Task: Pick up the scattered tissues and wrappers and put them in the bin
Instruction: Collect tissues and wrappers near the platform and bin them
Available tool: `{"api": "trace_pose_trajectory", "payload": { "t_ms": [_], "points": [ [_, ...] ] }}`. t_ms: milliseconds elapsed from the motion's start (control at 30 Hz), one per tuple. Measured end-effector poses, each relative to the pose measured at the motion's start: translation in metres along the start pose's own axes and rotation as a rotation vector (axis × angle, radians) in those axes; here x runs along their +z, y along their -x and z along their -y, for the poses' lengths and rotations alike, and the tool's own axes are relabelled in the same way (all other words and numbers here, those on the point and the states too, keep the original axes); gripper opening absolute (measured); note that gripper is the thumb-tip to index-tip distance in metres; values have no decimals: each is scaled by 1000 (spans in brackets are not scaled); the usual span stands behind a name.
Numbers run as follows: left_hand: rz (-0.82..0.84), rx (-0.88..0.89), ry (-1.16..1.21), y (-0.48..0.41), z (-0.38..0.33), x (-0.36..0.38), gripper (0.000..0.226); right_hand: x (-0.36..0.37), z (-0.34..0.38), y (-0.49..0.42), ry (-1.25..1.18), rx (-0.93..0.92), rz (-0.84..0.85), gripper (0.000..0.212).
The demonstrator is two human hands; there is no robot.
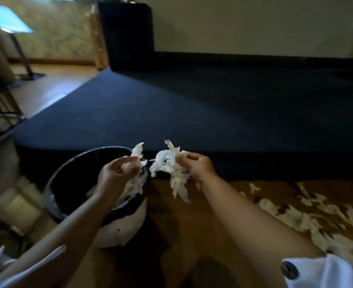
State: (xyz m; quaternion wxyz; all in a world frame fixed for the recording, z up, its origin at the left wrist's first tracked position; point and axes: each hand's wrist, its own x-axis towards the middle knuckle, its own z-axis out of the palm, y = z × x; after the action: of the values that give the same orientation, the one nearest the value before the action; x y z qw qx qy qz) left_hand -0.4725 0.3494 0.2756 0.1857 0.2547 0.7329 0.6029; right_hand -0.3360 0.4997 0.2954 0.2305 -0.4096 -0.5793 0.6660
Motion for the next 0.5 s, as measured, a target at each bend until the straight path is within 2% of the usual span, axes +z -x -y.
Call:
{"api": "trace_pose_trajectory", "payload": {
  "t_ms": [133,233,333,400,500],
  "points": [
    [-155,-51,8,-14,23,-45,34,90,3,-18,-119,-1,108,10],
    [-189,-128,53,-24,42,-58,35,143,-10,-28,-119,29,161,9],
    [-183,-251,119,-36,58,-69,32,173,-30,-36,-24,58,234,25],
    [-143,-316,33,-42,70,-75,36,180,-43,-40,74,66,253,35],
    [-87,-324,-92,-45,81,-80,35,173,-53,-43,200,68,242,35]
  ]
}}
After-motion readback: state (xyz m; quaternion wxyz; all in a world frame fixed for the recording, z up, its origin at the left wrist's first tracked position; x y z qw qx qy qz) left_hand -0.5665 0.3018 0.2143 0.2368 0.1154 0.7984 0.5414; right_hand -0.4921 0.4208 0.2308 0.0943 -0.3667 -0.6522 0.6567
